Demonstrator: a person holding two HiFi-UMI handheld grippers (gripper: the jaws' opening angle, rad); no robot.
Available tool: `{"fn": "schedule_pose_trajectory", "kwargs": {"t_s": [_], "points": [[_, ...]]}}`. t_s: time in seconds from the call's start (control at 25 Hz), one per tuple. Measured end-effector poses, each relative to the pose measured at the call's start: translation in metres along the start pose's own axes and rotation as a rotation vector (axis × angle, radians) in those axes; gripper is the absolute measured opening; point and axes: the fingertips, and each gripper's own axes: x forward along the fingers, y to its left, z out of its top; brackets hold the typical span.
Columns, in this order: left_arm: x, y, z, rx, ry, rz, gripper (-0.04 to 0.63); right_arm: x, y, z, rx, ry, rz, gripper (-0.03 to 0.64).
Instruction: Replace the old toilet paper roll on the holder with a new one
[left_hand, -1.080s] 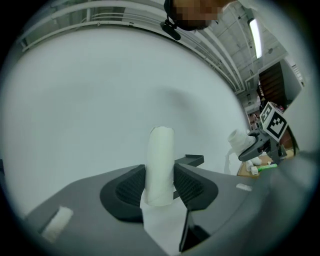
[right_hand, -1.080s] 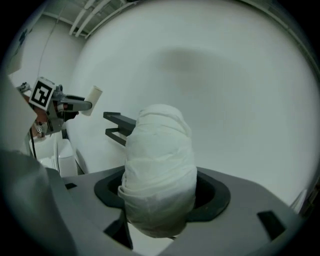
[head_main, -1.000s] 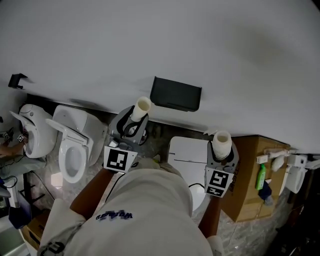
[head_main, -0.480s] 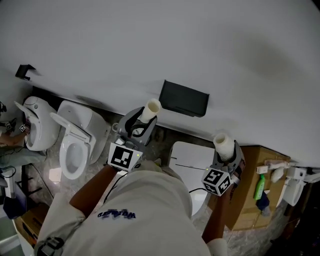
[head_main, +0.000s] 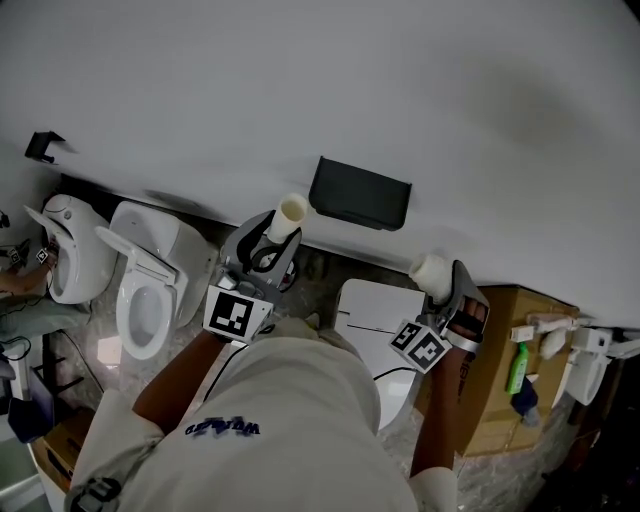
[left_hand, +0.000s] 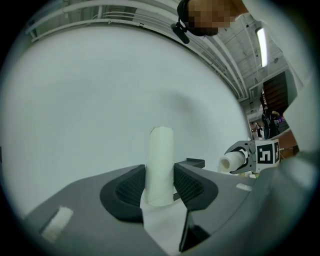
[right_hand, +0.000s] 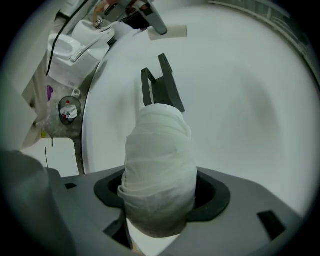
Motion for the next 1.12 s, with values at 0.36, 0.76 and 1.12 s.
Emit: {"fn": "schedule_pose_trajectory", "kwargs": {"t_s": [0.36,0.76,1.12], "points": [[0.002,0.006,-0.002,0.01,0.002,0.009,0.179,0.015,-0.014,0.02,-0.216,-0.041,-0.132,0.304],[0.0,0.001,-0.012,-0.007,0.031,-0.011,0.179,0.028,-0.017,0.036,-0.201,-0.102,-0.405,0.304],[-0.003,0.002,-0.013,-0.001,0.038,0.002,0.179,0.04,-0.009,0.047,-0.264,-0.113,-0.393,0.304]]}}
